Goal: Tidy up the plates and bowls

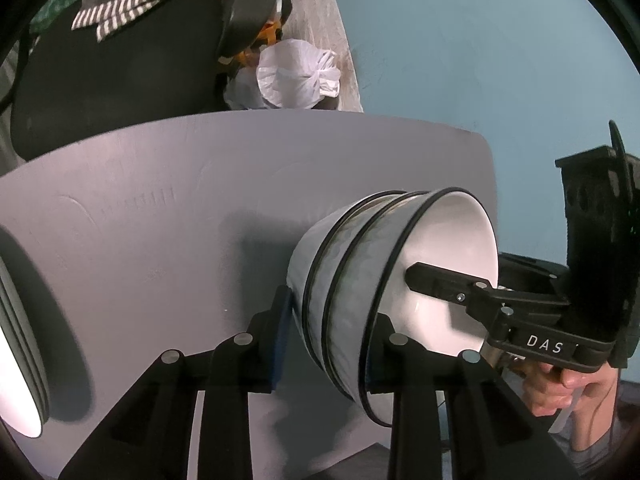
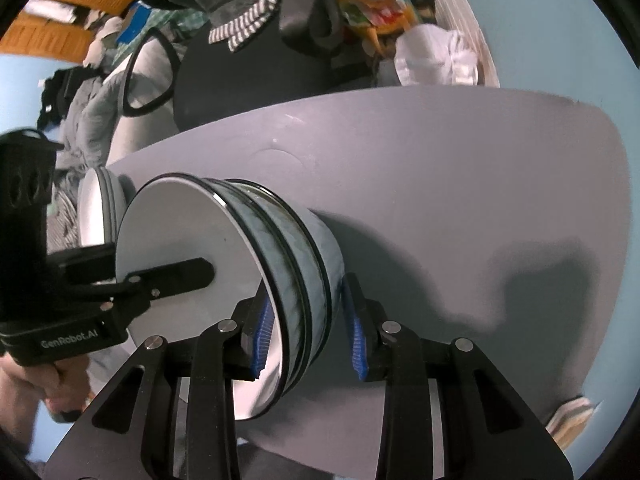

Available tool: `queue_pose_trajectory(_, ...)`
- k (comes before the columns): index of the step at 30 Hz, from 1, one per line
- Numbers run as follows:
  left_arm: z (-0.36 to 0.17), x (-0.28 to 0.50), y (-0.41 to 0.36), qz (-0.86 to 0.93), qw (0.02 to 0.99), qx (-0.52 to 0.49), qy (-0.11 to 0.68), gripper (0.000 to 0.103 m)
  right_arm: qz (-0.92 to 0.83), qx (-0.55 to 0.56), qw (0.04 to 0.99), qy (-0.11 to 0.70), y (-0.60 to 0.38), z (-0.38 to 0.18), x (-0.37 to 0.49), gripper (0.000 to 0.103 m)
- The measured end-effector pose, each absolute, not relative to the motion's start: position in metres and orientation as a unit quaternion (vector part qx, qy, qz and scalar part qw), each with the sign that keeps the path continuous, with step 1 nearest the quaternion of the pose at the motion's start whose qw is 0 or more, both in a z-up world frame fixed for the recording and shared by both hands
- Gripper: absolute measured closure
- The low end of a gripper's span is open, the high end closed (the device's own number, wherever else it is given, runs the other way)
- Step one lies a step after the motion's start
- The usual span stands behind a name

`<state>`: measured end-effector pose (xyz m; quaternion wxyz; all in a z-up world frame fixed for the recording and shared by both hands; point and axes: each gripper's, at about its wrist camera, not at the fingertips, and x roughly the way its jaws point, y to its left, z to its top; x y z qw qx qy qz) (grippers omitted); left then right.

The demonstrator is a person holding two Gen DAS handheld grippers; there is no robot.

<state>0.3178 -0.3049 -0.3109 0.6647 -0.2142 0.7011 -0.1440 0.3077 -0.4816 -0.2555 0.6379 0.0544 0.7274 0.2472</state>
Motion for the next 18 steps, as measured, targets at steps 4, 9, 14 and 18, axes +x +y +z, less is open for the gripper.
queue_pose_trajectory(4,-0.314,0.318,-0.304,-0.137,0.659,-0.227,0.704,0.074,0.245,0.057,0.637,0.729,-0.48,-0.255,0.307,0.073)
queue_pose_trajectory(9,-0.307,0.31,-0.31,-0.131,0.68,-0.202,0.693,0.077,0.229,0.052,0.645,0.727,-0.479,-0.251,0.304,0.077)
queue_pose_trajectory(14,-0.307,0.304,-0.3,-0.116,0.681,-0.199,0.696,0.08,0.225,0.07,0.638,0.733,-0.478,-0.25,0.303,0.078)
queue_pose_trajectory(18,-0.306,0.296,-0.287,-0.104,0.682,-0.198,0.697,0.081,0.233,0.066,0.626,0.741,-0.466,-0.255,0.295,0.078)
